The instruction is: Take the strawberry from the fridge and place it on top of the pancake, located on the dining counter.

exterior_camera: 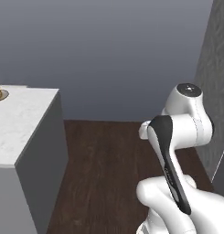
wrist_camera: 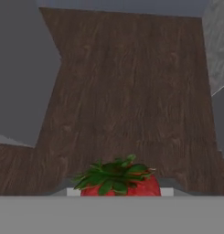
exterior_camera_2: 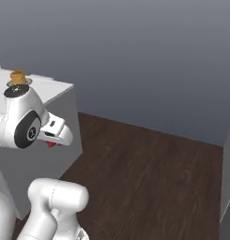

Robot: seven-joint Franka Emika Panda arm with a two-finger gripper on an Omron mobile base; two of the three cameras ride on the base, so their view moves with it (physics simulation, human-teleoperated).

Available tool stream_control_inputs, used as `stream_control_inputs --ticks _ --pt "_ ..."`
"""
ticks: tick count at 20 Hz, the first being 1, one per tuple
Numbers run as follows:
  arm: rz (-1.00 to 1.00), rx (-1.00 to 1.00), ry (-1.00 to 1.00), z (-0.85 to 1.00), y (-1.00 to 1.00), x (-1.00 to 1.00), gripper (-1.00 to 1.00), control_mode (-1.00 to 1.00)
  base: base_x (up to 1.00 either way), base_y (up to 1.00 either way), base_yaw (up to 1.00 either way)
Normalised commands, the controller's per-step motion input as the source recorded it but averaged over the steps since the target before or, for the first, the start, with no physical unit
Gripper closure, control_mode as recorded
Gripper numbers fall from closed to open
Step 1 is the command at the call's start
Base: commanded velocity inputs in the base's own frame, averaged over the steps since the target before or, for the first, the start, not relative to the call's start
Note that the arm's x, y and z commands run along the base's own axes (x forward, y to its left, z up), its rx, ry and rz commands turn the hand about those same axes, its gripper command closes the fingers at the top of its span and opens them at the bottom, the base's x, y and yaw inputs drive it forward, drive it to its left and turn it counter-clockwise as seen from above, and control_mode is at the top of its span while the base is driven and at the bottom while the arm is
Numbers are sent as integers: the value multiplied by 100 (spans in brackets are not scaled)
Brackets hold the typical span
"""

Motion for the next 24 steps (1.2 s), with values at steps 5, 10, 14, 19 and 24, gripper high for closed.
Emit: stream_control_inputs --ticks 5,10,14,19,24 --pt "0 0 0 0 0 0 100 100 100 -21 -4" --pt "0 0 0 0 0 0 100 100 100 -1 0" --pt "0 0 0 0 0 0 100 100 100 0 0" --pt "0 0 0 0 0 0 100 100 100 0 1" --pt "0 0 0 0 0 0 100 100 100 9 39"
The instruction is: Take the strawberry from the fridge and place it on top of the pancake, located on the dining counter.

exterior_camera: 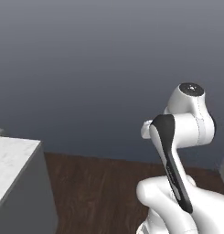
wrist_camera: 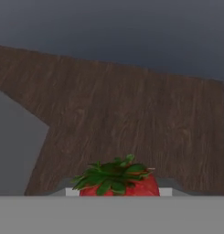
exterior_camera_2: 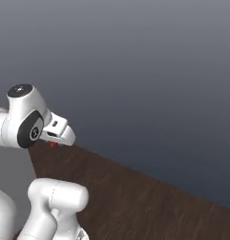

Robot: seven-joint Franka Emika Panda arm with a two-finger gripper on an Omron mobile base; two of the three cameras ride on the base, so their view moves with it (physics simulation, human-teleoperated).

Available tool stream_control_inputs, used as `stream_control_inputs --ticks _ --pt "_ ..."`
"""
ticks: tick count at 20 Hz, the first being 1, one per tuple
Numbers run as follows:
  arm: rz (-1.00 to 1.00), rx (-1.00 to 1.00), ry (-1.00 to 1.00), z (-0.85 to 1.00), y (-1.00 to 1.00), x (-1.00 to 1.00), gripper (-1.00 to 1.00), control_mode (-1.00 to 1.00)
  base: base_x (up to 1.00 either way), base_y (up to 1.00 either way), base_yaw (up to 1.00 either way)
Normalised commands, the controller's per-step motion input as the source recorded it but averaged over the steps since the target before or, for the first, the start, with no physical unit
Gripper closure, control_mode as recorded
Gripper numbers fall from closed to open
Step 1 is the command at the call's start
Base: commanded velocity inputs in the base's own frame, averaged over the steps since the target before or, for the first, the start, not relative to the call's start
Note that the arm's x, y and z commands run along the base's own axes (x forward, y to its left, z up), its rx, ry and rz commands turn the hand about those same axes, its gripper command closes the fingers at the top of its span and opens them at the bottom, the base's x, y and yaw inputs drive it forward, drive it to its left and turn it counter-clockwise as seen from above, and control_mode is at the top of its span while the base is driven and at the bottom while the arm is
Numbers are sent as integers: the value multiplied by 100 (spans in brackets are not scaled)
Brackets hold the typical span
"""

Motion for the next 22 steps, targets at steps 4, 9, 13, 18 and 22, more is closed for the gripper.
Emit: stream_control_inputs --ticks 4,9,13,18,22 --pt "0 0 0 0 0 0 100 100 100 1 60" --pt "0 0 0 0 0 0 100 100 100 -12 61" --pt "0 0 0 0 0 0 100 100 100 -42 64" --pt "0 0 0 0 0 0 100 100 91 -71 61" --pt "0 0 0 0 0 0 100 100 83 -79 58"
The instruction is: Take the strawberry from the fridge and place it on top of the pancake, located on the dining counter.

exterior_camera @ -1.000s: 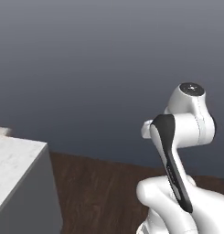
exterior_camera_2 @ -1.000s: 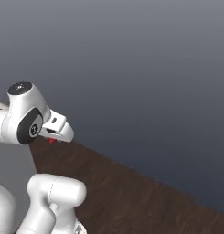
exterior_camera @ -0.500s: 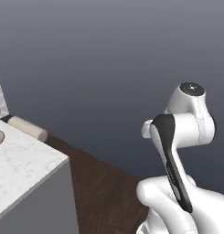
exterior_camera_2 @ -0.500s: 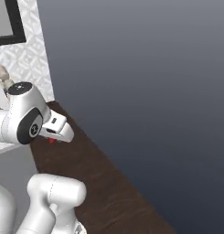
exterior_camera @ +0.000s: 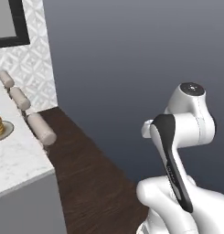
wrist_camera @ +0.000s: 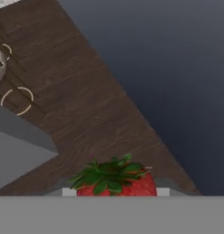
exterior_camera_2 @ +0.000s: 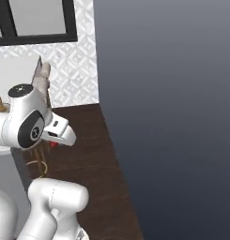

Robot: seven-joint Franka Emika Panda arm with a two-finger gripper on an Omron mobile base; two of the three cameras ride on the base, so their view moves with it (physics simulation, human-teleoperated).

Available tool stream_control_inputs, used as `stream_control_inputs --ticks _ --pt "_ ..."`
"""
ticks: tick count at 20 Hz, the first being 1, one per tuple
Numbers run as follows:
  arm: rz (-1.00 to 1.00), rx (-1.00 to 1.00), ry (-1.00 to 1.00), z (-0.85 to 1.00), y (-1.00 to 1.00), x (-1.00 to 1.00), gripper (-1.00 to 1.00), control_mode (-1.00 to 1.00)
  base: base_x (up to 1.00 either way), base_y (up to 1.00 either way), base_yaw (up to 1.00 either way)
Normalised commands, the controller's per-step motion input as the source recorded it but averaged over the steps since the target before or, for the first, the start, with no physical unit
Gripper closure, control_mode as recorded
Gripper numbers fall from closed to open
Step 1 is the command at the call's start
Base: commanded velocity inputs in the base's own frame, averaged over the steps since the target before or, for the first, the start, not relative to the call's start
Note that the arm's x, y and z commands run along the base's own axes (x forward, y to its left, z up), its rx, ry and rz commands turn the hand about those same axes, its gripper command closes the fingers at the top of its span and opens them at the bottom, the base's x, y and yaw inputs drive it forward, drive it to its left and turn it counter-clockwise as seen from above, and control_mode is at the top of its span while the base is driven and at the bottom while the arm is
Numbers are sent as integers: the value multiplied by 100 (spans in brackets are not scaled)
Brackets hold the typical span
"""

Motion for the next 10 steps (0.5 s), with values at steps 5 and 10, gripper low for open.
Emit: stream_control_inputs --ticks 5,10 --pt "0 0 0 0 0 0 100 100 86 -58 61" --pt "0 0 0 0 0 0 100 100 100 -24 52"
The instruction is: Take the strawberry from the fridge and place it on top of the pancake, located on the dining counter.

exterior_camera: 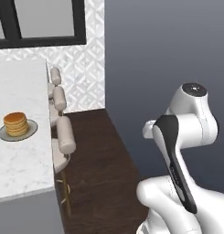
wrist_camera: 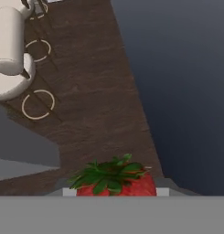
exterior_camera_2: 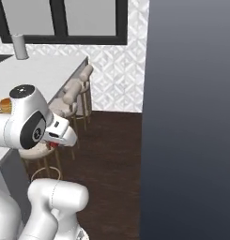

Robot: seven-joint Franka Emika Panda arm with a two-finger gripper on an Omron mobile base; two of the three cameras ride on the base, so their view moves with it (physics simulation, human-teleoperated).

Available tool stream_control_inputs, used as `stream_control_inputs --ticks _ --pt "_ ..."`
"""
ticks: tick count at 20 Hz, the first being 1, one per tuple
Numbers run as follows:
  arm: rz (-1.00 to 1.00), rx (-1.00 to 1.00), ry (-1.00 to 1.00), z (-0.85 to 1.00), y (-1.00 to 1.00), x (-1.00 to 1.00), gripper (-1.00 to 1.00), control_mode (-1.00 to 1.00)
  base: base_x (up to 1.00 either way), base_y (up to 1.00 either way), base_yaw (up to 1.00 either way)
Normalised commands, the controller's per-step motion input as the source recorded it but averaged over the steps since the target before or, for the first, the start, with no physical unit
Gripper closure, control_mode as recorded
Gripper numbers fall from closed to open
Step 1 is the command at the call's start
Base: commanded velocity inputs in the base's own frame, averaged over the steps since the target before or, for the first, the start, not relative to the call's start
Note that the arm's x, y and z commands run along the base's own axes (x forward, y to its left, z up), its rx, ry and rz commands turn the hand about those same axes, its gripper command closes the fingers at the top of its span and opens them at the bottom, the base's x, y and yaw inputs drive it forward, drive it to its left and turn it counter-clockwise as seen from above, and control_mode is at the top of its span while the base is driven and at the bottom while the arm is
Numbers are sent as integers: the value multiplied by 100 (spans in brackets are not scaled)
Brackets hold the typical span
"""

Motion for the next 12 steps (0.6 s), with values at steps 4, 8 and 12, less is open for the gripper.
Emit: stream_control_inputs --ticks 4,8,12 --pt "0 0 0 0 0 0 100 100 100 -17 57" --pt "0 0 0 0 0 0 100 100 85 -25 45" --pt "0 0 0 0 0 0 100 100 51 -76 37"
